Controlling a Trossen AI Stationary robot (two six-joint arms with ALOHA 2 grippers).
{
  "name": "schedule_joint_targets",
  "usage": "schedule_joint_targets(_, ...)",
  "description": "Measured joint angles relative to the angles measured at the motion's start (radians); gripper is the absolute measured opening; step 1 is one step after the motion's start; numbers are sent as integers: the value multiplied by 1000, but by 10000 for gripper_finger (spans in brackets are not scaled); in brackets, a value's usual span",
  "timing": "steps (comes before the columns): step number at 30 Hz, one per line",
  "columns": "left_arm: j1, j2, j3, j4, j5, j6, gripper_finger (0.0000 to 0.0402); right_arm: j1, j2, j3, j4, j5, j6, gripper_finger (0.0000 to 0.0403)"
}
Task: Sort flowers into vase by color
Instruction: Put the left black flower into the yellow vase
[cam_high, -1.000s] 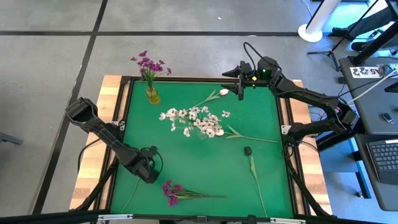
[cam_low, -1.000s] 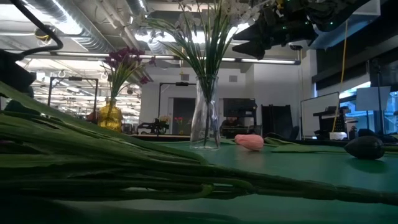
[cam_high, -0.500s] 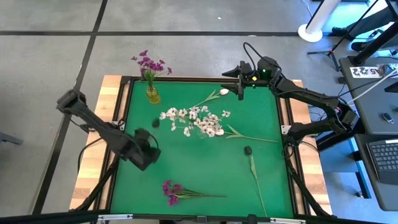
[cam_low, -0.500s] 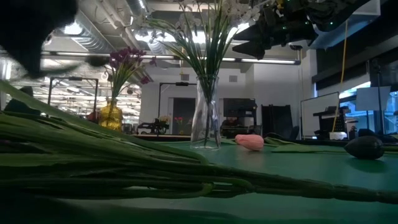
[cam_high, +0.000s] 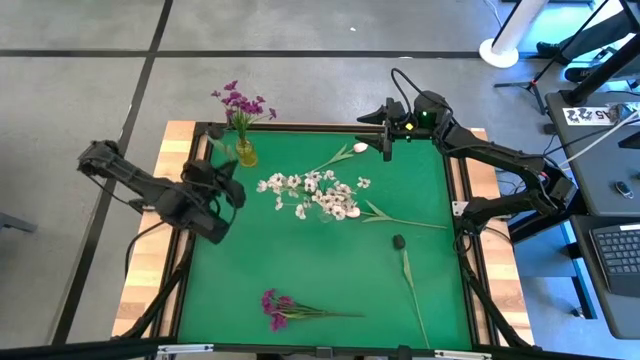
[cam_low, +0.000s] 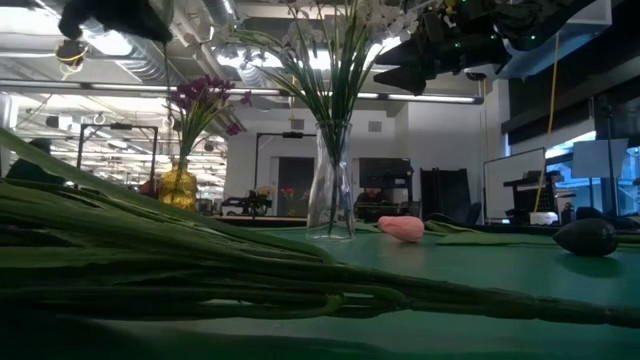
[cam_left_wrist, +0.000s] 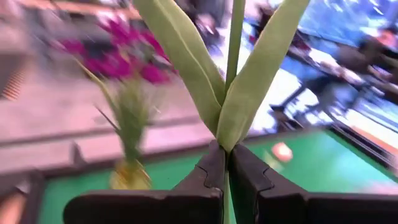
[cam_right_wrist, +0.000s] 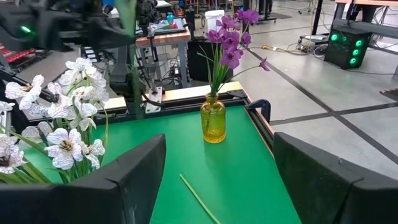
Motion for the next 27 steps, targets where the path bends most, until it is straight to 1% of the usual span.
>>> schedule_joint_targets(2, 67, 0, -42, 5, -52, -16, 0, 0, 0, 0, 0, 0, 0, 293)
schedule_joint_targets(6, 201, 0, -106, 6, -105, -55, 0, 0, 0, 0, 0, 0, 0, 293)
schedule_joint_targets(9, 279, 0, -120, 7, -140, -60, 0, 0, 0, 0, 0, 0, 1, 293)
schedule_joint_targets(12, 331, 0, -120, 8, -170, -55, 0, 0, 0, 0, 0, 0, 1, 293)
schedule_joint_targets(17, 373, 0, -115, 8, -181, -9, 0, 0, 0, 0, 0, 0, -3, 293)
schedule_joint_targets(24, 374, 0, -115, 39, -181, 0, 0, 0, 0, 0, 0, 0, -6, 293)
schedule_joint_targets(27, 368, 0, -98, 81, -179, 7, 0, 0, 0, 0, 0, 0, -6, 293)
